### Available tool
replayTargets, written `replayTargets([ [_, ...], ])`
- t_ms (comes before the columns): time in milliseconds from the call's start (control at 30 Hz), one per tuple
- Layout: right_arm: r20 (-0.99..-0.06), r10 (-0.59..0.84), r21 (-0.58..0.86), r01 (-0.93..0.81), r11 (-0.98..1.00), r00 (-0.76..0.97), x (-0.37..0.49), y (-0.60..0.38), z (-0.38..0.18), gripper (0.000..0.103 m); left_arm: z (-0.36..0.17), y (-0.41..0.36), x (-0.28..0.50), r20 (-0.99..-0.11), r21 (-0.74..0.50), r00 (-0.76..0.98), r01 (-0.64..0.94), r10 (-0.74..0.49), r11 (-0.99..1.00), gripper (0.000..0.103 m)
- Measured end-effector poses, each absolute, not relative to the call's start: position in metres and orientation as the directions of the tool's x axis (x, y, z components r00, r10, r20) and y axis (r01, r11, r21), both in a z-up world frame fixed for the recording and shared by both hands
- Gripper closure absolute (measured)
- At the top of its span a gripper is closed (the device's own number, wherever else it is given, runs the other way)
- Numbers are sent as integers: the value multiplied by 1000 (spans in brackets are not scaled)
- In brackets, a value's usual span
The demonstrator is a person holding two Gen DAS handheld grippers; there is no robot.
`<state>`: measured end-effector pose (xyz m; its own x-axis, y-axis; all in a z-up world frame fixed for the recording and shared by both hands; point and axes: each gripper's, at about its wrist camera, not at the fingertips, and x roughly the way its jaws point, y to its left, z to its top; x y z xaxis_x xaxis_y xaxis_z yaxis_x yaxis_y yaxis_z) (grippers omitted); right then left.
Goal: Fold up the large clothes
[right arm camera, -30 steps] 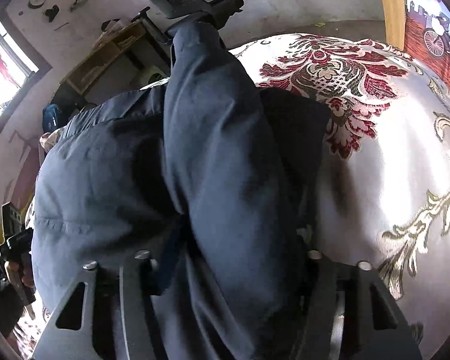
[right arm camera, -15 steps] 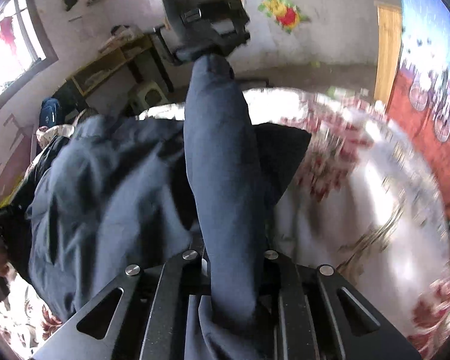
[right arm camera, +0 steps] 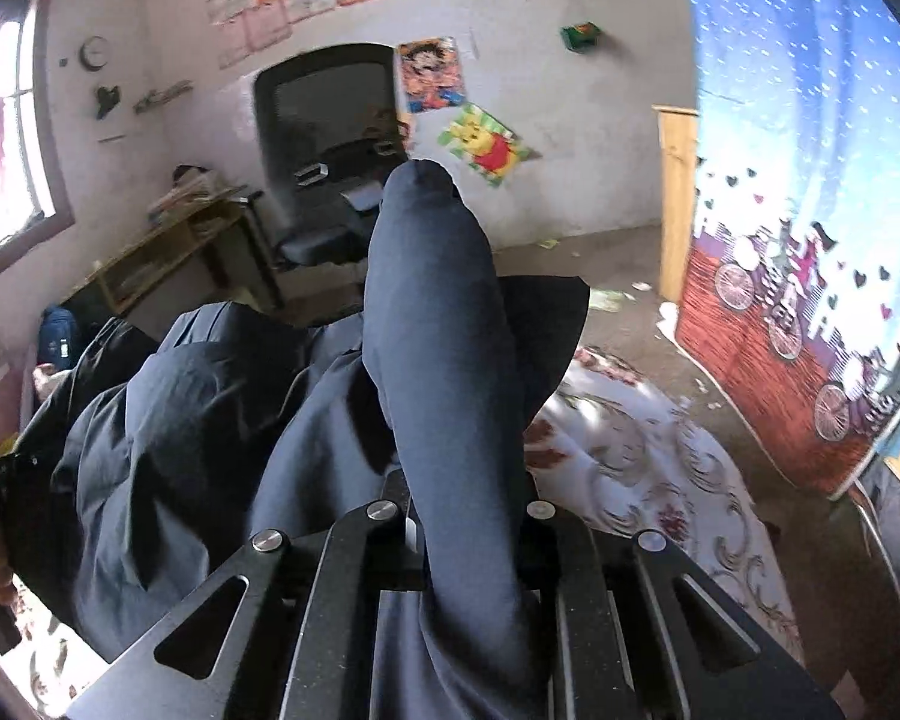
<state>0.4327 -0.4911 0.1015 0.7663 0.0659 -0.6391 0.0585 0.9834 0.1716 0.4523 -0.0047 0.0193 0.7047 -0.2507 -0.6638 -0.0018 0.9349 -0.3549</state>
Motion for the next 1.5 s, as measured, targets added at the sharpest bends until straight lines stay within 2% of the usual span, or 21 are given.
replayTargets([
  [167,-720,30,170,135,976,693,439,-518,60,92,-15,-27,459,-723,-316,656,-33,-219,948,89],
  [300,-741,33,186,158,970,671,438,-540,41,89,-24,-28,461,-741,-299,641,-51,-198,953,89],
  [433,-749,19,174,168,970,662,438,-538,29,81,-30,-27,464,-772,-266,614,-79,-163,961,84],
  [500,-760,5,166,186,968,650,437,-537,23,73,-35,-29,464,-791,-233,598,-92,-134,968,79],
  [633,-769,-1,169,205,964,639,436,-538,15,46,-42,-27,466,-828,-204,553,-152,-87,967,70],
  [667,-767,0,175,209,962,641,434,-539,15,37,-43,-24,466,-833,-211,546,-171,-86,962,64],
  [733,-761,-8,173,215,961,648,433,-539,16,27,-44,-19,465,-840,-220,538,-207,-77,953,44],
  [767,-754,-11,173,215,961,657,430,-539,17,26,-43,-16,464,-837,-225,543,-222,-71,949,30],
  [900,-741,-34,148,212,966,671,424,-535,22,19,-37,-15,455,-822,-245,565,-244,-68,938,19],
  [967,-726,-51,135,215,967,685,421,-532,29,17,-33,-17,449,-820,-239,569,-245,-60,940,18],
  [1100,-702,-90,114,237,965,706,412,-527,45,13,-21,-22,438,-807,-218,590,-242,-35,946,10],
  [1200,-682,-111,101,244,965,723,403,-521,58,12,-9,-28,432,-790,-195,613,-229,-14,954,8],
  [1333,-657,-112,96,230,968,745,391,-512,74,6,12,-33,422,-762,-178,648,-217,5,960,4],
  [1500,-638,-103,73,194,978,763,377,-497,94,5,32,-38,408,-734,-173,679,-198,8,965,0],
])
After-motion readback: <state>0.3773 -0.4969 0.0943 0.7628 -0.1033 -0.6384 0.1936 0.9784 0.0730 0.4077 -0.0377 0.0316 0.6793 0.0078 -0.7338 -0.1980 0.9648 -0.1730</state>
